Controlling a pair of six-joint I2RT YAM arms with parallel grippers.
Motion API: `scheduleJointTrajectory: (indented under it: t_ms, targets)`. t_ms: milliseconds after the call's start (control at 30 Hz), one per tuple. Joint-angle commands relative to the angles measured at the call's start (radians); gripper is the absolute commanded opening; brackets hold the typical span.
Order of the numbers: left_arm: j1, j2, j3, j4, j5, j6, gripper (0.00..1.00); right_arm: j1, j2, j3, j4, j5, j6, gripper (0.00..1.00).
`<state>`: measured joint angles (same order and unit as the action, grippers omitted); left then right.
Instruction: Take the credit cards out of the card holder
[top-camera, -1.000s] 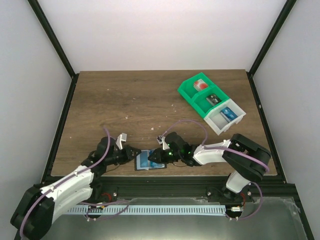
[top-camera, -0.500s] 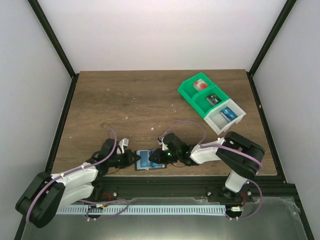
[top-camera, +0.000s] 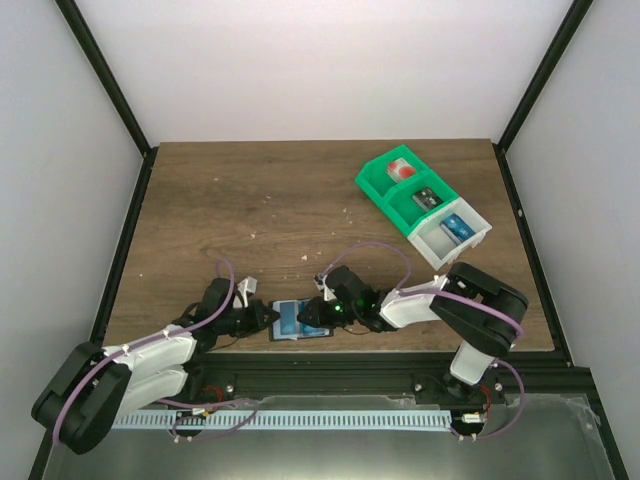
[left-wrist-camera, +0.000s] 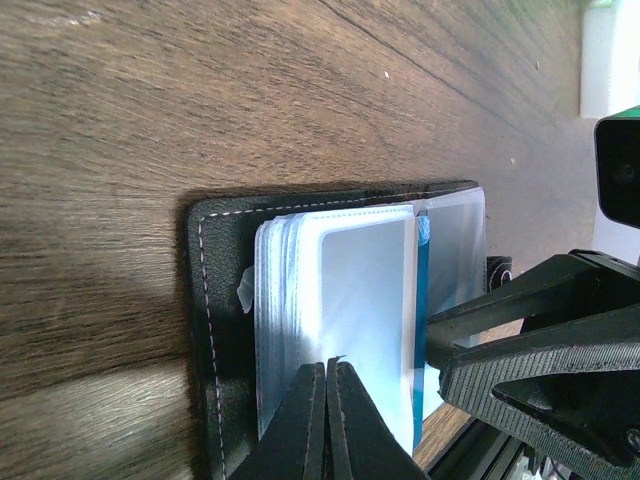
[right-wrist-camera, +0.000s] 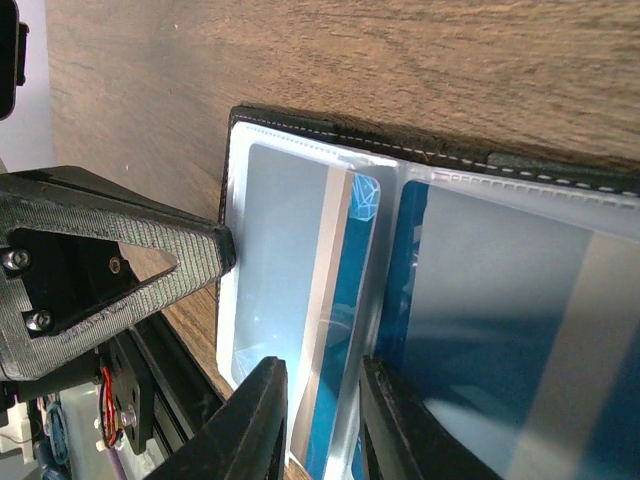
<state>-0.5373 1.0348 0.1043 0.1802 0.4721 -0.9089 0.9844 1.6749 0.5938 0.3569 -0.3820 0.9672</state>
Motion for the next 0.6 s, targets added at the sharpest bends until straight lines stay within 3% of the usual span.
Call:
scheduleJointTrajectory:
  t_ms: [0, 367, 567]
  targets:
    - [0.003, -0.003, -0.008, -0.002, -0.014, 0.02, 0.0, 0.007, 0.015, 0.014, -0.011, 0.023, 0.015, 0.23]
    - [0.001, -0.002, -0.018, 0.005, -0.017, 0.016, 0.01, 0.007, 0.057, 0.028, 0.052, -0.014, 0.041, 0.21]
    - [0.0, -0.007, -0.017, 0.006, -0.015, 0.016, 0.01, 0.007, 0.031, 0.008, 0.063, 0.003, 0.042, 0.01]
